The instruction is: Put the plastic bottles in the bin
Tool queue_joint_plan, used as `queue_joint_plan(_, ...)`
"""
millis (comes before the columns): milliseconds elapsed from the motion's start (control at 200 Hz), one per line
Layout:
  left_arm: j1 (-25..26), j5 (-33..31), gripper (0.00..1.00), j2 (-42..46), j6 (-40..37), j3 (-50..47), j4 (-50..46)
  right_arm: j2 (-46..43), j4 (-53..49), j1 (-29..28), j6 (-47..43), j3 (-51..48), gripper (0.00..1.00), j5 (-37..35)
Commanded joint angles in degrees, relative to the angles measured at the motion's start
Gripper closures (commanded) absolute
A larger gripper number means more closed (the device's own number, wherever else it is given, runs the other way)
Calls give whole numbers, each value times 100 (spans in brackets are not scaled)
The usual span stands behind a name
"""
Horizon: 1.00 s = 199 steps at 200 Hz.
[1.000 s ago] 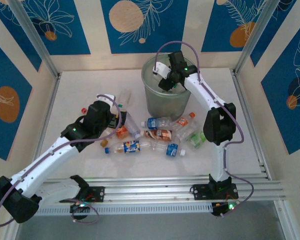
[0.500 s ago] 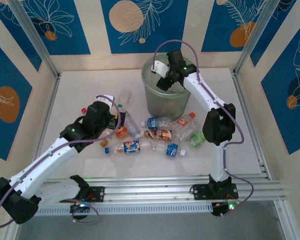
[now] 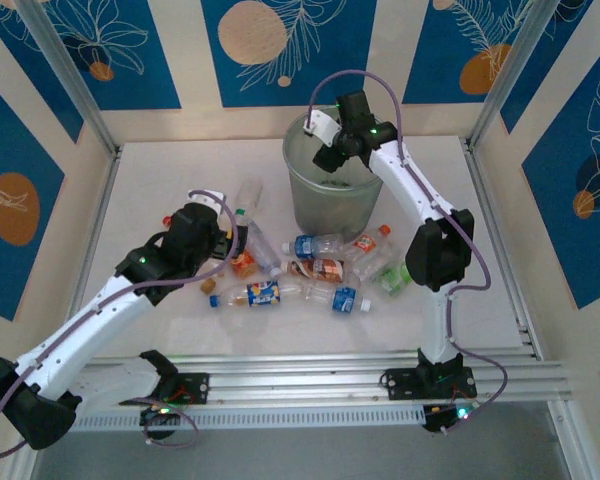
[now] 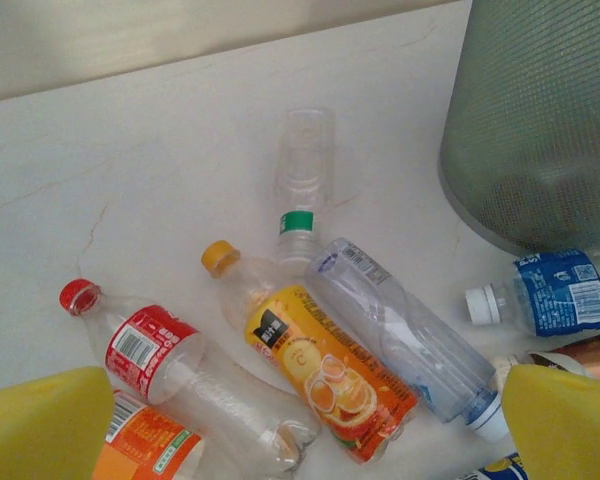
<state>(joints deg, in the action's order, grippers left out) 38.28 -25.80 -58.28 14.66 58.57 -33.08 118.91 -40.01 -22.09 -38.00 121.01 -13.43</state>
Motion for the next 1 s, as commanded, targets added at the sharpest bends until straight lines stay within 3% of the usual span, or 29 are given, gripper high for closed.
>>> queue_joint_plan(0, 41, -111, 1, 142, 258, 180, -426, -475, -59, -33, 386, 363, 22, -191)
queue_joint_plan(355, 0, -397, 0, 160, 813, 96, -739, -1623, 39, -506, 1673, 40, 12, -1252)
queue_joint_plan(410, -17, -466, 1, 150, 933, 60, -732, -1906, 50, -691, 1788, -189, 10, -1405)
queue_joint_plan(445, -35, -502, 0, 153, 1024, 21, -719, -2088, 74, -839, 1840, -382, 0, -1509)
queue_joint_plan(570, -166, -580, 0, 141, 1354, -94, -728, -2697, 217, -1555, 1853, -1157, 1, -2182)
queue_joint_plan(850, -1248, 169, 0, 264, 1911, -460, -695, -3499, -200, -3042, 2230, -2650, 1, -2841)
queue_joint_plan(990, -1944, 641, 0, 599, 2068, -757, -491, -3475, -511, -3498, 2632, -3262, 1, -2609)
